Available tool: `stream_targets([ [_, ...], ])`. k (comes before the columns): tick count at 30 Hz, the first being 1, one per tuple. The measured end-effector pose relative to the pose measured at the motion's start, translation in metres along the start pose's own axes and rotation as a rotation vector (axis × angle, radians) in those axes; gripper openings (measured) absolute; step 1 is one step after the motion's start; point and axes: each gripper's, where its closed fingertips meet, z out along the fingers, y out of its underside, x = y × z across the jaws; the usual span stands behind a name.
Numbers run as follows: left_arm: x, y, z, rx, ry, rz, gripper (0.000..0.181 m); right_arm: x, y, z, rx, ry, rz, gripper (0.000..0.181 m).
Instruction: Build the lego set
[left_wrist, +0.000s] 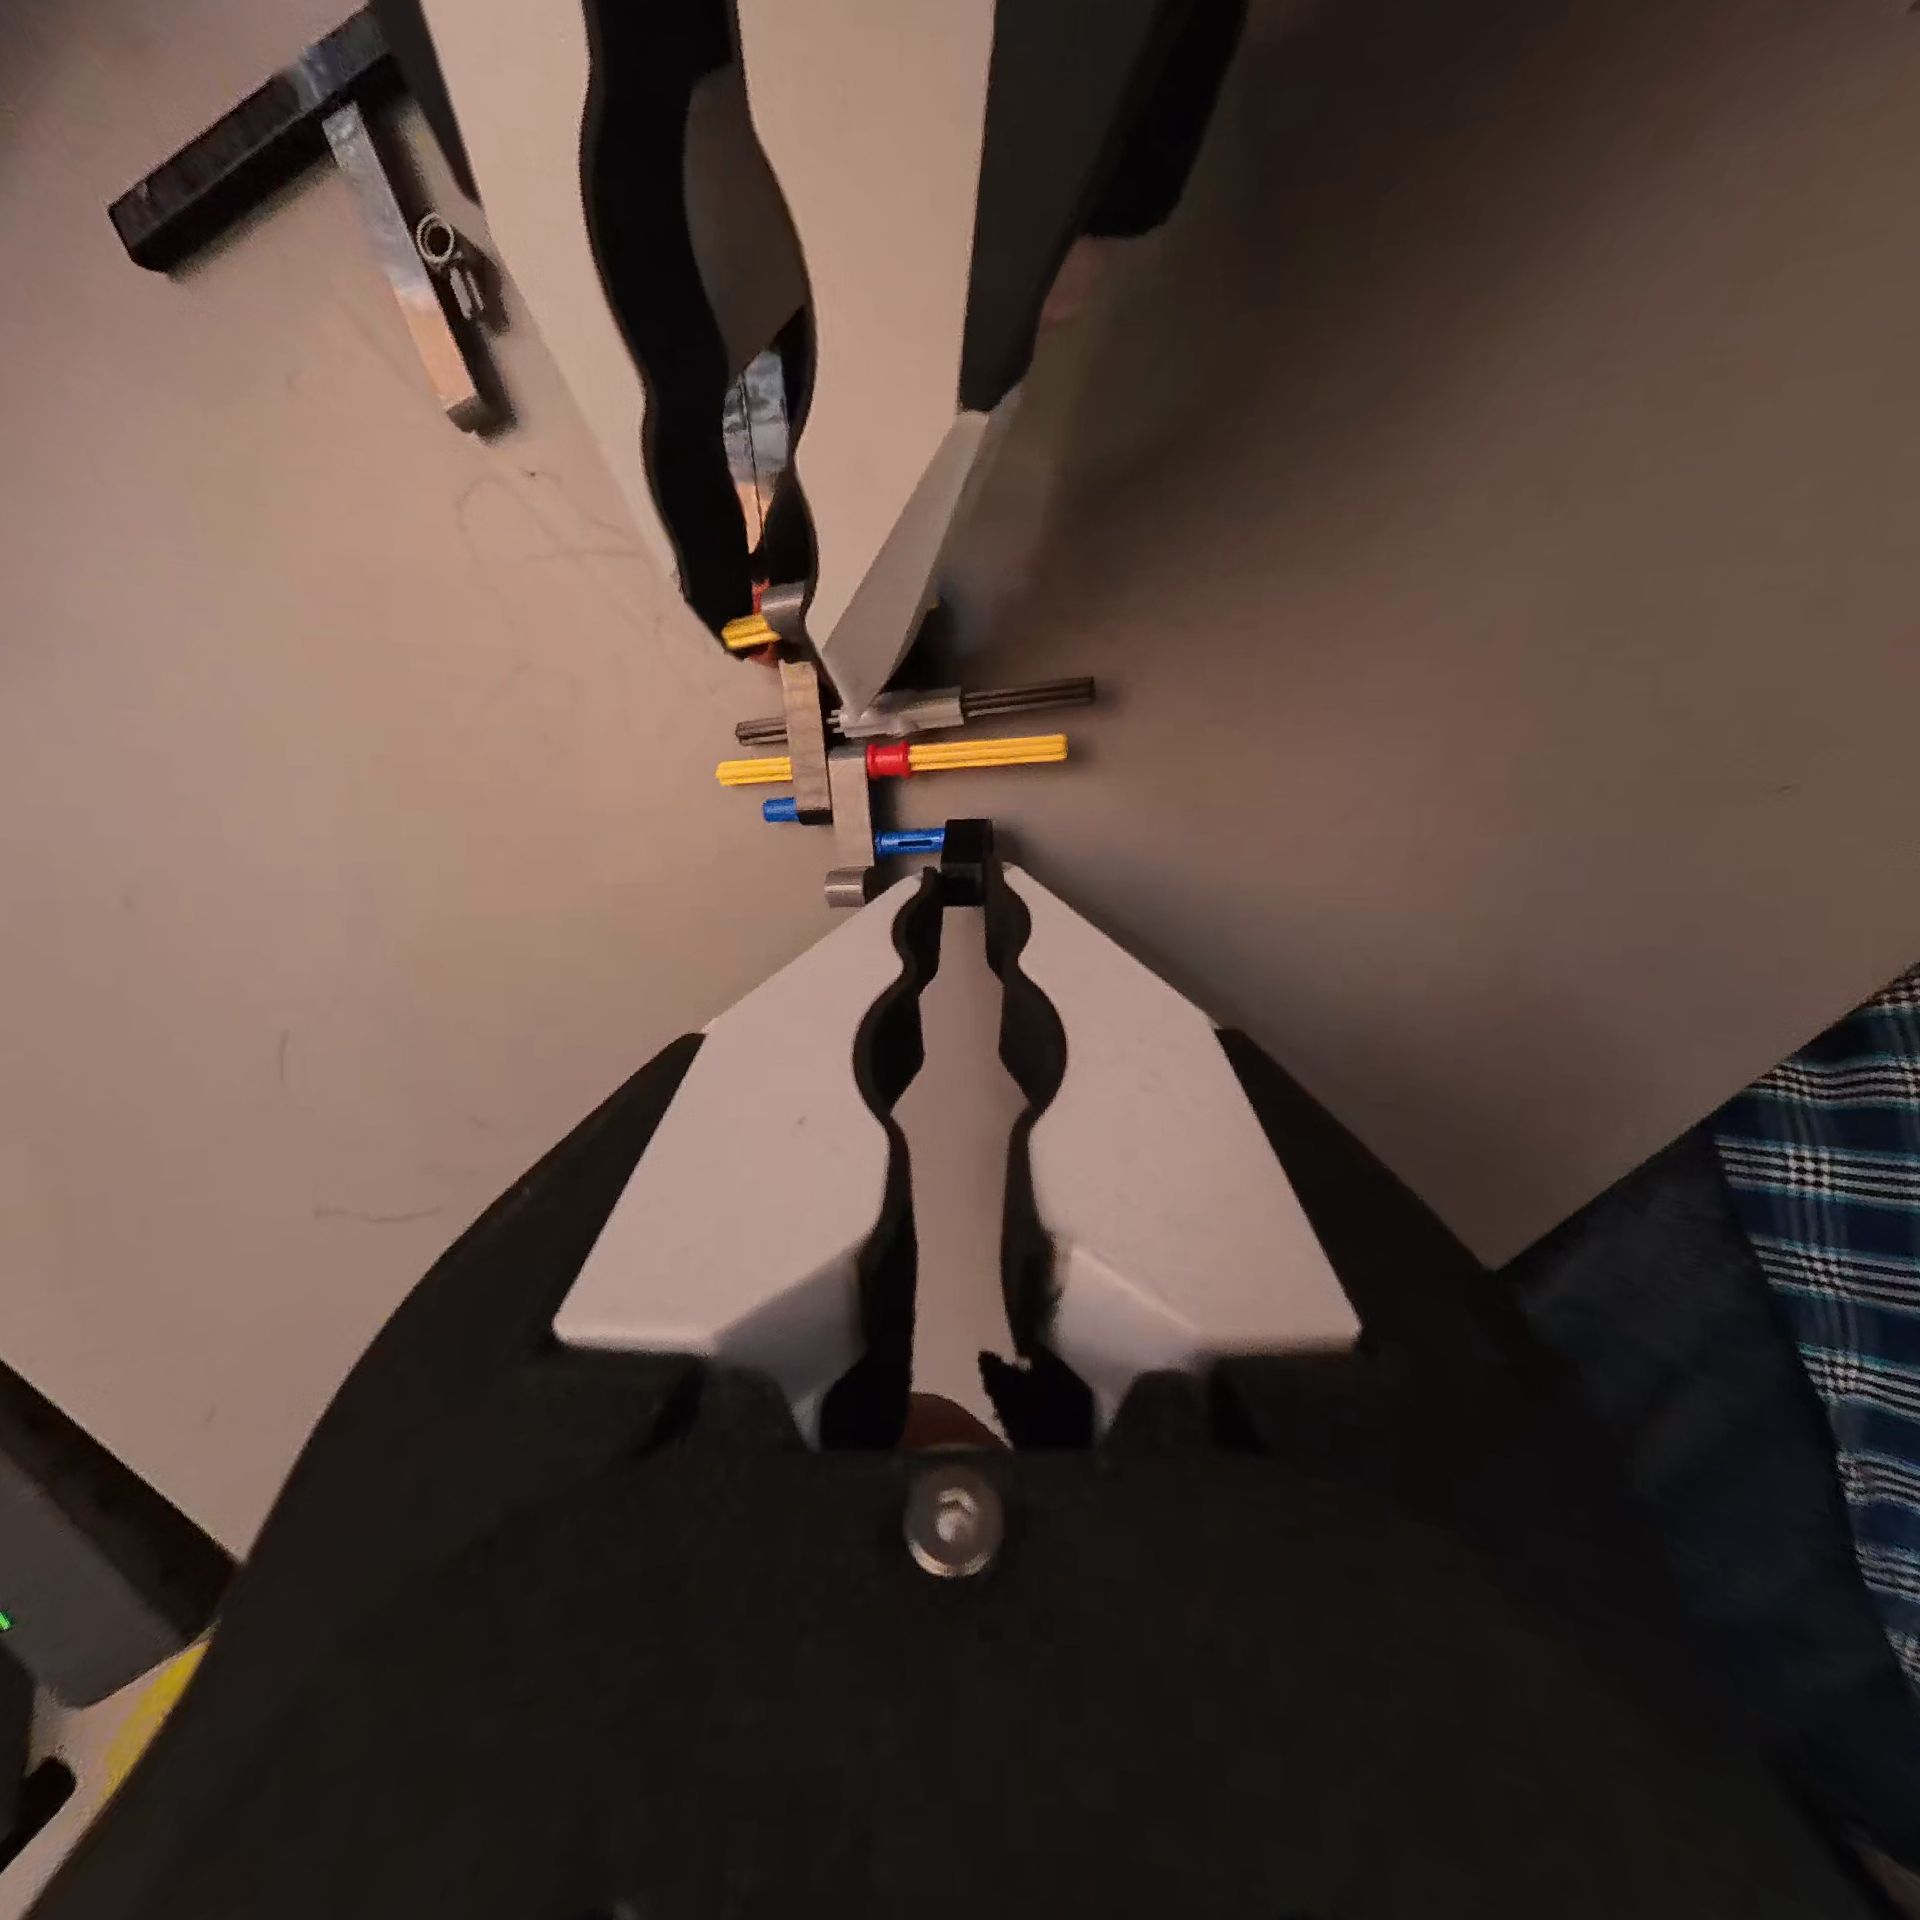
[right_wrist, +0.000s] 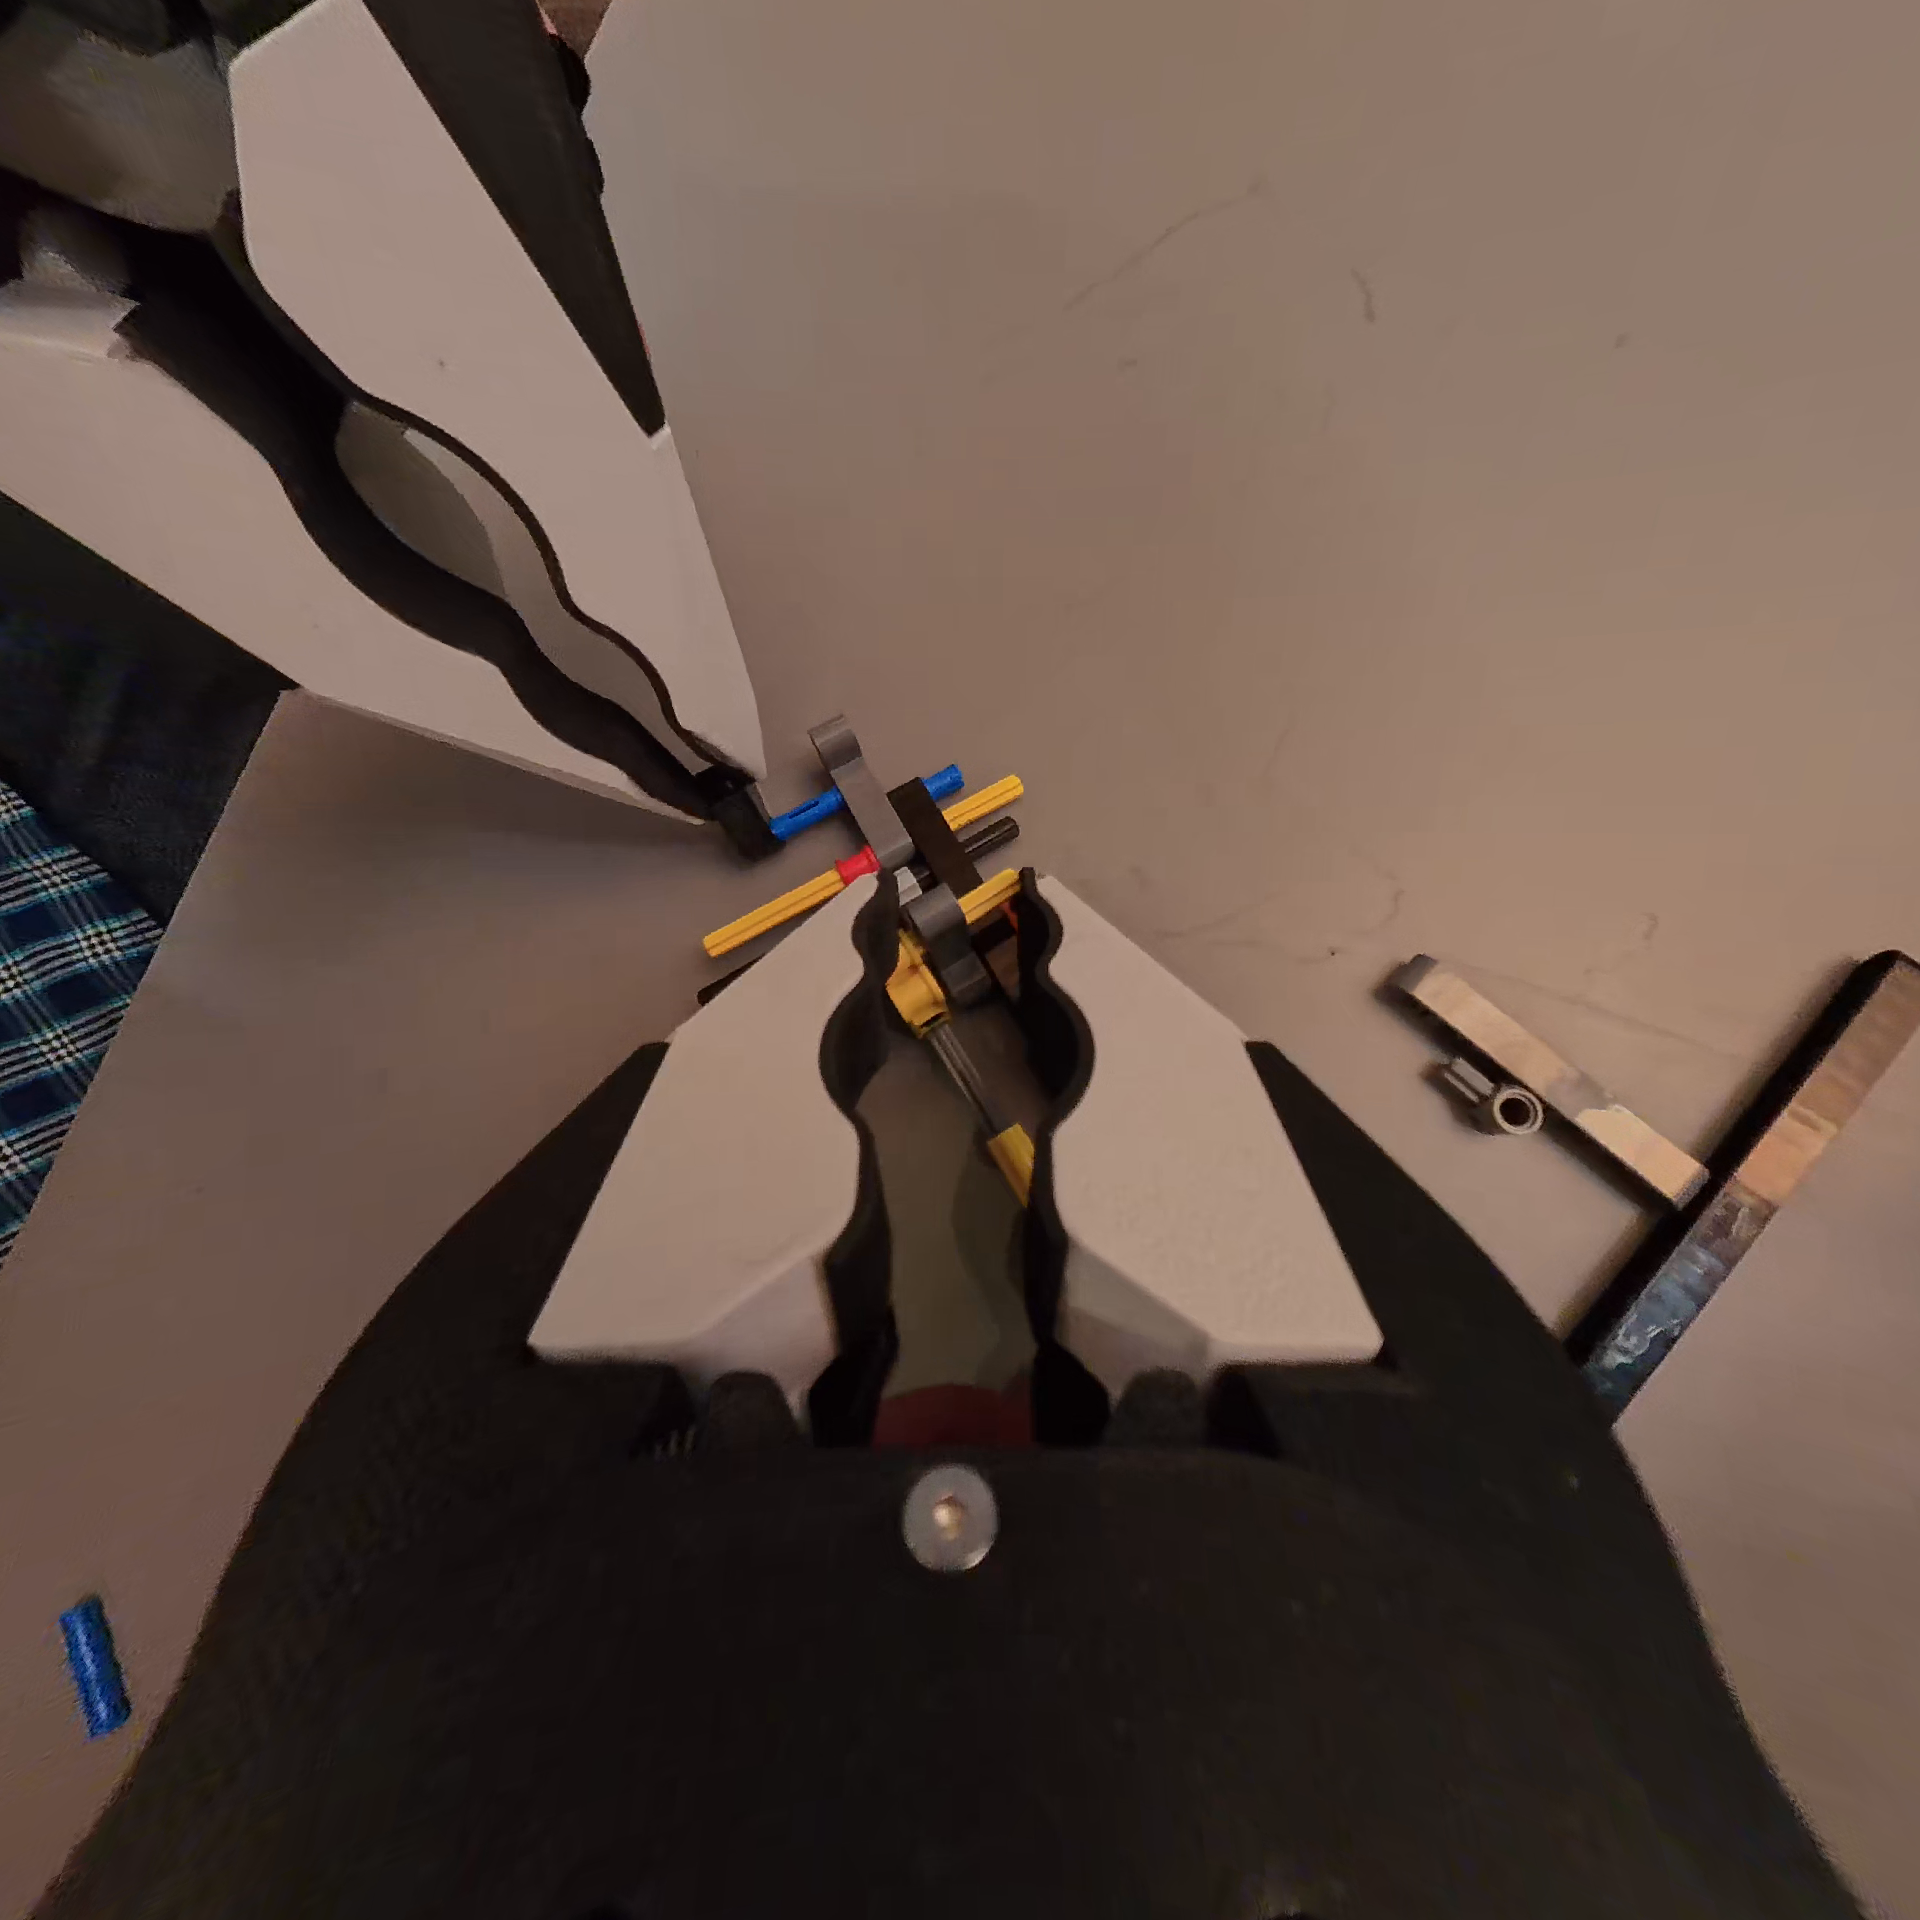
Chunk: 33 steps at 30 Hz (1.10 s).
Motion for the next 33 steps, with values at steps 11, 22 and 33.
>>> stream_targets([
  [11, 0.0032, -0.0001, -0.0006, 0.074, -0.081, 0.15, 0.006, -0.0047, 0.0045, -0.0045, 0.006, 0.077, 0.048, 0.02],
  [22, 0.0058, -0.0006, -0.001, 0.115, -0.076, 0.149, 0.006, -0.0068, 0.0056, -0.0052, 0.032, 0.106, 0.042, 0.02],
  [33, 0.0032, 0.0006, -0.0007, 0.173, 0.132, -0.012, 0.006, -0.008, 0.0057, -0.0058, 0.033, 0.118, 0.03, 0.02],
])
